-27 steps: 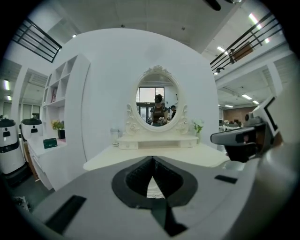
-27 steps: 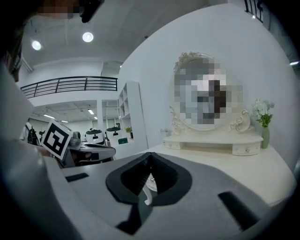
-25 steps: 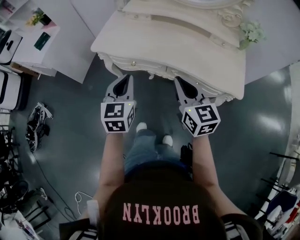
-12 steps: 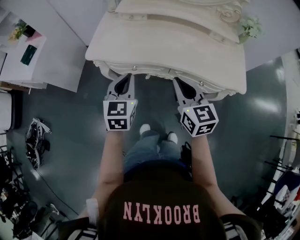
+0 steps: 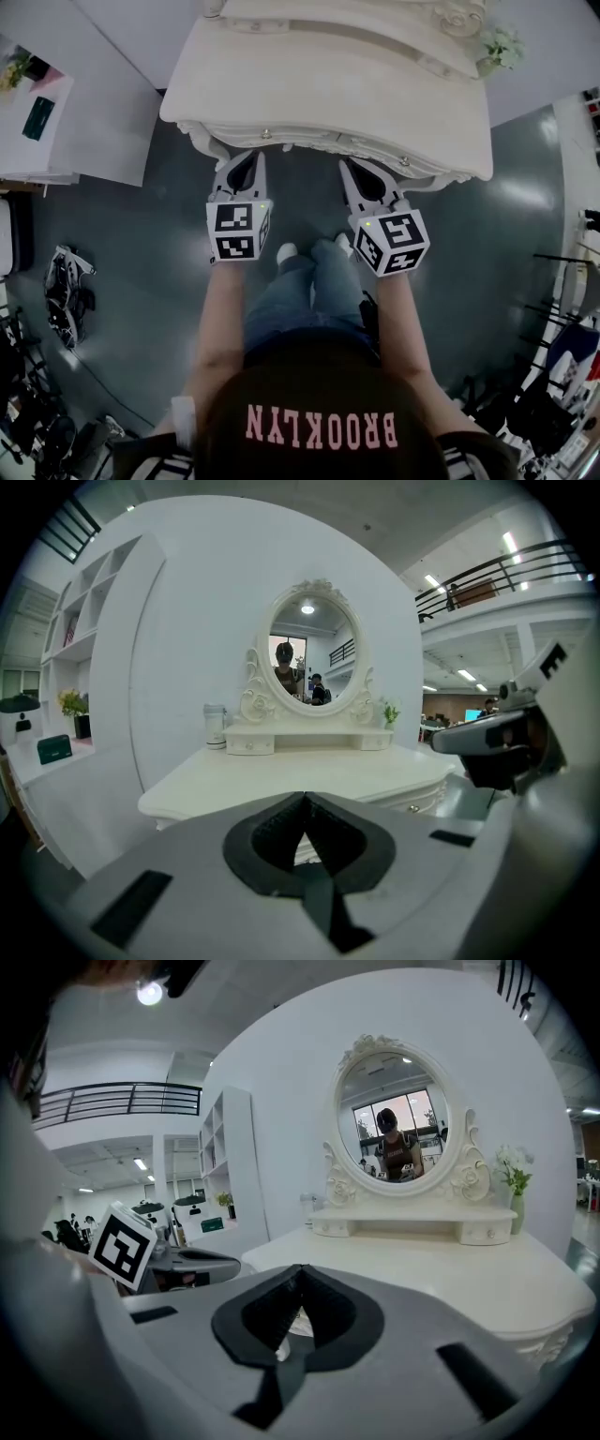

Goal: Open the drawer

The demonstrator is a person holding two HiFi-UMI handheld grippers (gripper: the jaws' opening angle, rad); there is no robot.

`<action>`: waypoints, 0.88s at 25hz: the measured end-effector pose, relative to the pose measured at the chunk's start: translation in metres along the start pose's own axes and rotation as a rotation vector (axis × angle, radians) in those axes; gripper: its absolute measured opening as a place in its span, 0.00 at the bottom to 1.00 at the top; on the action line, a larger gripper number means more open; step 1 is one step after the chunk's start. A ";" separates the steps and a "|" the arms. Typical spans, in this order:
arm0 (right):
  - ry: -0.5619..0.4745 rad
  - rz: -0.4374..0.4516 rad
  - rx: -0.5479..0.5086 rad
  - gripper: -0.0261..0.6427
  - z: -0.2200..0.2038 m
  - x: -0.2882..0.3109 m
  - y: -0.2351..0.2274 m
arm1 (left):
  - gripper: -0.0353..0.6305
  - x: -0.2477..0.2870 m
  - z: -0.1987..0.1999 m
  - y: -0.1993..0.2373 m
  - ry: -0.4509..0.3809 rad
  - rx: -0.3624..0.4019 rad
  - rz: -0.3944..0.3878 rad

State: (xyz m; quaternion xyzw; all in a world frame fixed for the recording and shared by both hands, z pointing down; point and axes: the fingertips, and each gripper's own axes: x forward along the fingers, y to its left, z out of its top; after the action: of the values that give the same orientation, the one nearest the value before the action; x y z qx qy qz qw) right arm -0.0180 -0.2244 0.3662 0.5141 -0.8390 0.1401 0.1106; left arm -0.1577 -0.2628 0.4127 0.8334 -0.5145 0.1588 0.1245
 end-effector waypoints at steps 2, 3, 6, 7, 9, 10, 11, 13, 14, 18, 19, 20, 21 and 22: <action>0.002 -0.003 0.007 0.03 -0.003 0.004 0.000 | 0.06 0.006 -0.007 0.001 0.012 -0.006 -0.008; 0.003 -0.004 0.009 0.03 -0.006 0.007 0.000 | 0.06 0.009 -0.009 0.001 0.013 -0.015 -0.011; 0.012 0.000 0.015 0.03 -0.015 0.015 -0.006 | 0.06 0.021 -0.016 0.001 0.006 -0.060 -0.015; 0.019 0.003 0.018 0.03 -0.020 0.017 -0.008 | 0.06 0.024 -0.020 0.000 0.006 -0.075 -0.023; 0.037 0.006 0.022 0.03 -0.031 0.023 -0.013 | 0.06 0.031 -0.027 -0.004 0.010 -0.103 -0.049; 0.045 0.007 0.021 0.03 -0.035 0.027 -0.015 | 0.06 0.034 -0.031 -0.003 0.013 -0.114 -0.058; 0.052 0.007 0.021 0.03 -0.040 0.031 -0.018 | 0.06 0.037 -0.035 -0.002 0.017 -0.122 -0.061; 0.066 0.006 0.028 0.03 -0.049 0.038 -0.023 | 0.07 0.044 -0.044 0.003 0.027 -0.140 -0.060; 0.074 0.008 0.033 0.03 -0.053 0.041 -0.026 | 0.09 0.048 -0.048 0.005 0.032 -0.153 -0.064; 0.105 0.030 0.042 0.03 -0.070 0.054 -0.036 | 0.30 0.068 -0.060 0.011 0.044 -0.191 -0.072; 0.112 0.031 0.040 0.03 -0.075 0.057 -0.039 | 0.30 0.074 -0.064 0.013 0.054 -0.184 -0.063; 0.118 0.029 0.038 0.03 -0.079 0.061 -0.042 | 0.30 0.079 -0.069 0.015 0.066 -0.176 -0.054; 0.124 0.025 0.039 0.03 -0.084 0.065 -0.045 | 0.30 0.084 -0.074 0.017 0.079 -0.170 -0.045; 0.130 0.021 0.043 0.03 -0.089 0.068 -0.048 | 0.30 0.089 -0.079 0.019 0.089 -0.169 -0.038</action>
State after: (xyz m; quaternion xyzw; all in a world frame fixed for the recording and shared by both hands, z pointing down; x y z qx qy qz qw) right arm -0.0021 -0.2704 0.4781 0.4974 -0.8322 0.1921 0.1522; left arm -0.1479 -0.3141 0.5210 0.8217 -0.5039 0.1495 0.2202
